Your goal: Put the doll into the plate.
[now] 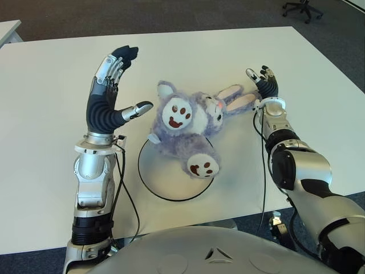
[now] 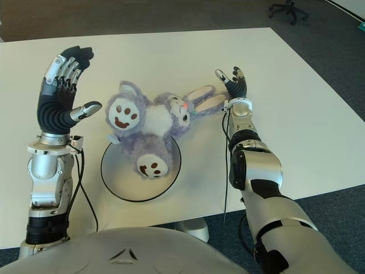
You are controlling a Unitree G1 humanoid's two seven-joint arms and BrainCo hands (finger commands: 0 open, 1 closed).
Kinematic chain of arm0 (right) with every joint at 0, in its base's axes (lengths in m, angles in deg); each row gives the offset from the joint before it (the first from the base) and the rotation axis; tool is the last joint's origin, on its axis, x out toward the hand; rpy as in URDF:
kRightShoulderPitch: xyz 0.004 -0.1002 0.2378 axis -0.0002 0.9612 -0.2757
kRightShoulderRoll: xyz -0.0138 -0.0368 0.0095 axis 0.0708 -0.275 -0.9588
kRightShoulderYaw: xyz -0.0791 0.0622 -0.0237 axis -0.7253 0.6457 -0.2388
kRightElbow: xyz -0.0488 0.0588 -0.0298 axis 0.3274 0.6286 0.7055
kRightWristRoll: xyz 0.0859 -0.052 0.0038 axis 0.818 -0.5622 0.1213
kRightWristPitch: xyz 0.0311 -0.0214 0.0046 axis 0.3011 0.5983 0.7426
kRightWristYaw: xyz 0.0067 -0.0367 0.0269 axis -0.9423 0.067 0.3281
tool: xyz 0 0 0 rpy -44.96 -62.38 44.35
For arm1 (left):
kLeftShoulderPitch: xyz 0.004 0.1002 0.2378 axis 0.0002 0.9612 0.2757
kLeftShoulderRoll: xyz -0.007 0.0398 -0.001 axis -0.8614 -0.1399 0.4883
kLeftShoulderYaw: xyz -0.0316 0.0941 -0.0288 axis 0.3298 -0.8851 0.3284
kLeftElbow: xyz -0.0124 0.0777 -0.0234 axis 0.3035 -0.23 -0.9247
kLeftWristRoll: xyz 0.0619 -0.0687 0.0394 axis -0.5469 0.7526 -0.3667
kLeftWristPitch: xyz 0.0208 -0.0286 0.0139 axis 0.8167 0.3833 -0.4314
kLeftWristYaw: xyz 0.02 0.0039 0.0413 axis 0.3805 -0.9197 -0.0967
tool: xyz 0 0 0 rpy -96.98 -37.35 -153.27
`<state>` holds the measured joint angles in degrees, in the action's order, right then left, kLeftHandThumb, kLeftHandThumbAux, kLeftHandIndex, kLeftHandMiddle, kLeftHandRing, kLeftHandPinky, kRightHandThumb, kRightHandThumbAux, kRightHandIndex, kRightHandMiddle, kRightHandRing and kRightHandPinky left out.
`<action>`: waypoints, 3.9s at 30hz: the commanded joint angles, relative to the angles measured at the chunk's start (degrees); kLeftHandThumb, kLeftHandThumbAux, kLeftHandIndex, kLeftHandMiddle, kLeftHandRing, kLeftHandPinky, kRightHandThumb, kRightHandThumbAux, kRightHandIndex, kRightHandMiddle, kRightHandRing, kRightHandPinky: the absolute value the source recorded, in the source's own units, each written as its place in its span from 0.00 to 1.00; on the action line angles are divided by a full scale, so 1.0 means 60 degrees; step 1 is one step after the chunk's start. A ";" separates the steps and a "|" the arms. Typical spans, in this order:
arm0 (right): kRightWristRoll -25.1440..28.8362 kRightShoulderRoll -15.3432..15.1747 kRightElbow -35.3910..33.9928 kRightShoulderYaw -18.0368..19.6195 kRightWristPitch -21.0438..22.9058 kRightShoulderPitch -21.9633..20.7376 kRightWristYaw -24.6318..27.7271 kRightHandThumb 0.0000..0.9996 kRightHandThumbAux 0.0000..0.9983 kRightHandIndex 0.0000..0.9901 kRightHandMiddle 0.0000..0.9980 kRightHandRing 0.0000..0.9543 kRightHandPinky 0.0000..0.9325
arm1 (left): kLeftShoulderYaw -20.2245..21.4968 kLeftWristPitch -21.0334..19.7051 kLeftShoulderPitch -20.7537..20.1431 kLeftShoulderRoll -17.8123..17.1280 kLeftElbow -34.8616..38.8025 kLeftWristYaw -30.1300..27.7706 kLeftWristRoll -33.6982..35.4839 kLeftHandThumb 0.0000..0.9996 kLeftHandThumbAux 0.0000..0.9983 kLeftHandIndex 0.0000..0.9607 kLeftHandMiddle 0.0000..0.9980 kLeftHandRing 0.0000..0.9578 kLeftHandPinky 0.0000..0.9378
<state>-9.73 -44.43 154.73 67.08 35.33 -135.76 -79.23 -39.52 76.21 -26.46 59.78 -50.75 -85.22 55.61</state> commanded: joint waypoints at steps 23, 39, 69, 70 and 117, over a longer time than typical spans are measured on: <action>0.0006 0.0233 0.0496 -0.0033 0.0706 0.0652 0.0136 0.00 0.54 0.00 0.00 0.00 0.00 | 0.0370 -0.1411 -0.0525 -0.0390 0.0576 0.0229 -0.0593 0.00 0.59 0.14 0.16 0.14 0.13; -0.0002 0.0239 0.0495 -0.0042 0.0668 0.0667 0.0119 0.00 0.53 0.00 0.00 0.00 0.00 | 0.1172 0.0382 -0.1208 -0.0687 -0.1165 0.0144 0.0311 0.01 0.56 0.03 0.10 0.15 0.02; -0.0013 0.0224 0.0508 -0.0047 0.0696 0.0697 0.0078 0.00 0.52 0.00 0.00 0.00 0.00 | 0.2101 0.4512 -0.4233 -0.1823 -0.8196 -0.1987 0.2838 0.00 0.20 0.00 0.05 0.02 0.01; -0.0015 0.0226 0.0509 -0.0048 0.0702 0.0694 0.0072 0.00 0.52 0.00 0.00 0.00 0.00 | 0.2105 0.4565 -0.4278 -0.1830 -0.8287 -0.1981 0.2814 0.00 0.21 0.00 0.05 0.02 0.01; 0.0021 0.0334 0.0493 -0.0001 0.0572 0.0647 0.0142 0.00 0.52 0.00 0.00 0.00 0.00 | 0.1756 0.3617 -0.6148 -0.1960 -1.2019 -0.1176 0.1455 0.00 0.33 0.02 0.11 0.10 0.09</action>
<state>-9.72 -44.31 154.56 67.21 35.29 -136.03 -79.27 -28.50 99.63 -63.27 47.69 -121.41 -93.51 65.08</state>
